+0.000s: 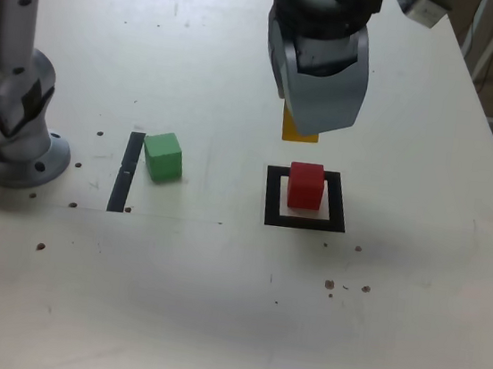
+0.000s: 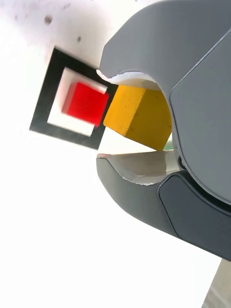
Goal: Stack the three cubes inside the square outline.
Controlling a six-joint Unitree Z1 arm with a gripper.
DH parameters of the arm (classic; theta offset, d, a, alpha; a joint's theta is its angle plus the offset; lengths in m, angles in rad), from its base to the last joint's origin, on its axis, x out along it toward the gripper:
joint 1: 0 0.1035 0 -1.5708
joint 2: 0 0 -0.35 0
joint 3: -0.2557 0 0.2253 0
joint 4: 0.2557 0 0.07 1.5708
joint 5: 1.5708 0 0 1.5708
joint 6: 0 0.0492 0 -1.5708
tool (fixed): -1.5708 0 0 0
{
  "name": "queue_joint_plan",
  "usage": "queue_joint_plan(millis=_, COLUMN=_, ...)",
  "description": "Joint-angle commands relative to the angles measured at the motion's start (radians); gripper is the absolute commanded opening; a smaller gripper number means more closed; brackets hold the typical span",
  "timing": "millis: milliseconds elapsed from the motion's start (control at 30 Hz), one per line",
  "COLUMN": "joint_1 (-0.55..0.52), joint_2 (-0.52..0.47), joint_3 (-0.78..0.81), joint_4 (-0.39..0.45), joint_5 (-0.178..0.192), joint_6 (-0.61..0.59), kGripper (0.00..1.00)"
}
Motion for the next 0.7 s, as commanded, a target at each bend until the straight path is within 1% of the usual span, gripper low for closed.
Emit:
queue_joint_plan(millis=0, joint_1=-0.001, joint_2=0.013, joint_3=0.011, joint_4=-0.014, joint_5=0.011, joint_6=0.005, kGripper=0.51)
queue_joint_plan(millis=67, joint_1=-0.001, joint_2=0.025, joint_3=0.024, joint_4=-0.034, joint_5=0.018, joint_6=0.010, kGripper=0.51)
queue_joint_plan(millis=200, joint_1=-0.001, joint_2=0.040, joint_3=0.041, joint_4=-0.064, joint_5=0.016, joint_6=0.011, kGripper=0.51)
queue_joint_plan(millis=667, joint_1=-0.001, joint_2=0.046, joint_3=0.089, joint_4=-0.108, joint_5=0.013, joint_6=0.011, kGripper=0.51)
